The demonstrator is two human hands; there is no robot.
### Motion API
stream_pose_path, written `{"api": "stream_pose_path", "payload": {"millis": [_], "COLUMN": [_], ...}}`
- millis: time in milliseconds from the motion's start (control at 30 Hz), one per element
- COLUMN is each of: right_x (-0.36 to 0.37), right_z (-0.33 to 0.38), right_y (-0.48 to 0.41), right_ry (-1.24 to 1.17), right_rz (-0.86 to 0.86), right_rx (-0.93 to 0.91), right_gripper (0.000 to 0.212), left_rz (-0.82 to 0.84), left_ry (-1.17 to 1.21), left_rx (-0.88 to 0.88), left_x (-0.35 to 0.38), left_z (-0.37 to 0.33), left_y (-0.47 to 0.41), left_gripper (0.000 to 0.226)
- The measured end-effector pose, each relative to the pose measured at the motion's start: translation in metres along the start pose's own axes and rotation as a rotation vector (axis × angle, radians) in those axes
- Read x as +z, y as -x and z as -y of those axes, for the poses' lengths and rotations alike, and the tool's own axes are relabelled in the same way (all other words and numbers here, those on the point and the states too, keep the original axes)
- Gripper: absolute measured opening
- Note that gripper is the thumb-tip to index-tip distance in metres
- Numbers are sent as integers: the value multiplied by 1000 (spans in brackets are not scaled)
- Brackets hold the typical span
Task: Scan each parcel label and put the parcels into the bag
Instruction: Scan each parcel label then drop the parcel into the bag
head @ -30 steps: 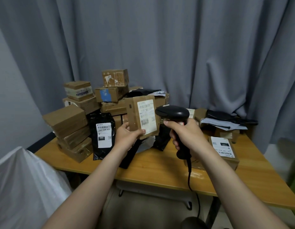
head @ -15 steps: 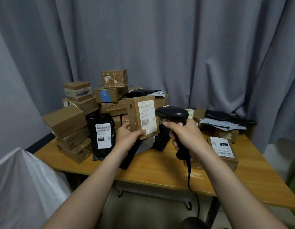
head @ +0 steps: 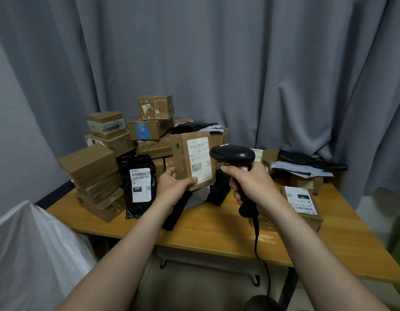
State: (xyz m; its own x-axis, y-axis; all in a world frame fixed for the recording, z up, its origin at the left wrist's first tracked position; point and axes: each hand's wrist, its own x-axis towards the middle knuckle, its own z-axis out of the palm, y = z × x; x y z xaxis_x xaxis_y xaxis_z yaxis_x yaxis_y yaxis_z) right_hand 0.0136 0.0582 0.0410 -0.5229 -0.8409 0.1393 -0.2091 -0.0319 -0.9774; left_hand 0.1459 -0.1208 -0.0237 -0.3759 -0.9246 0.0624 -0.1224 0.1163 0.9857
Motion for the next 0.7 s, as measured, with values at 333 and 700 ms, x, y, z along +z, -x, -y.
{"api": "stream_pose_path", "payload": {"millis": [333,700], "right_x": [8,66], "right_z": [-11,-42], "right_y": [-8,-14], "right_ry": [41,83], "right_rz": [-21,41], "right_rx": [15,48], "right_gripper": [32,14], "left_rz": [-19,-156], "left_ry": [-18,-231], "left_rx": [10,-28], "left_x": [-15,-93], "left_z": [3,38], "left_y": [9,52], "left_gripper": [64,60]}}
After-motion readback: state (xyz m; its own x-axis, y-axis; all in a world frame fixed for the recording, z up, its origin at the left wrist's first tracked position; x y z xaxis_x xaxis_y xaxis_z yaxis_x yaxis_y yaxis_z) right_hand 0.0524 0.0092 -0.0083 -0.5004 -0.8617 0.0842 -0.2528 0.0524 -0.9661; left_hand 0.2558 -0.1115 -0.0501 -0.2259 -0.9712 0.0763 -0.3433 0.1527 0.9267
